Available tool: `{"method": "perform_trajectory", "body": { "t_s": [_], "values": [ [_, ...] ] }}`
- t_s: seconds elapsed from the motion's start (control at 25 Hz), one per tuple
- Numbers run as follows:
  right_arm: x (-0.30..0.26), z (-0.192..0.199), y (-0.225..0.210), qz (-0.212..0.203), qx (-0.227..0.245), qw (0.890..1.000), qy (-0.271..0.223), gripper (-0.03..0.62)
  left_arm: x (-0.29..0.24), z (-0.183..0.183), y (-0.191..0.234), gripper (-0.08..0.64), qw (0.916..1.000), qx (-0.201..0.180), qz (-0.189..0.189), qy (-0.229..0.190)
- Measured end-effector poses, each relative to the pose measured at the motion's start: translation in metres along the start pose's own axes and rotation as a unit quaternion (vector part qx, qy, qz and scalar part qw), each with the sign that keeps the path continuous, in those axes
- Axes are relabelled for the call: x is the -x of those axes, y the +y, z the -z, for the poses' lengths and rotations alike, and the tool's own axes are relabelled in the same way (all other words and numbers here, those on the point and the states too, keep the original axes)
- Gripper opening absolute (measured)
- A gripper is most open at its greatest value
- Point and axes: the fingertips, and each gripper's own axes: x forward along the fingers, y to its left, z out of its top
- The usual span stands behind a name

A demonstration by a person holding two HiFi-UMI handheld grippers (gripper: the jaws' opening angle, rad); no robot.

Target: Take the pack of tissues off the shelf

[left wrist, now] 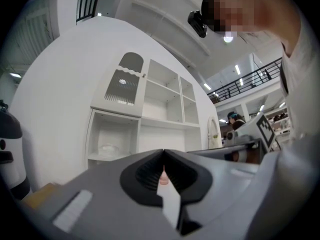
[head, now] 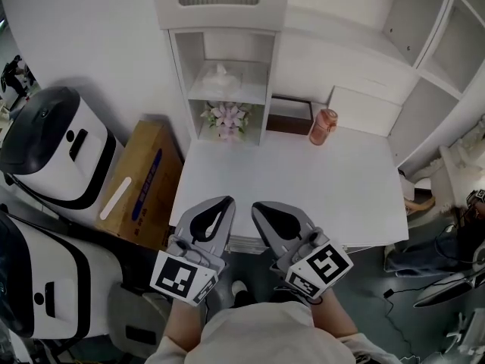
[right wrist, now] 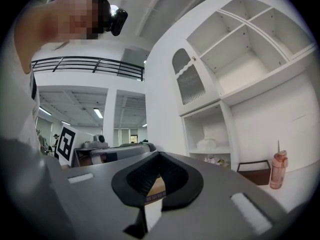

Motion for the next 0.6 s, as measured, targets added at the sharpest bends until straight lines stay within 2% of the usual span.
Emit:
{"method": "perform_trajectory", "body": {
  "t_s": [0.4,0.6],
  "values": [
    [-0.005,0.008,-0.001,0.036,0.000,0.999,0.007,0.000,-0.003,0.008,0.010,0.000,0.9995,0.015,0.029,-0.001],
    [-0.013,0.009,-0.009,0.039,-0.001,0.999,0.008,0.000,-0.008,0.014,0.017,0.000,0.9994,0.015,0.032,0.003]
  ]
}}
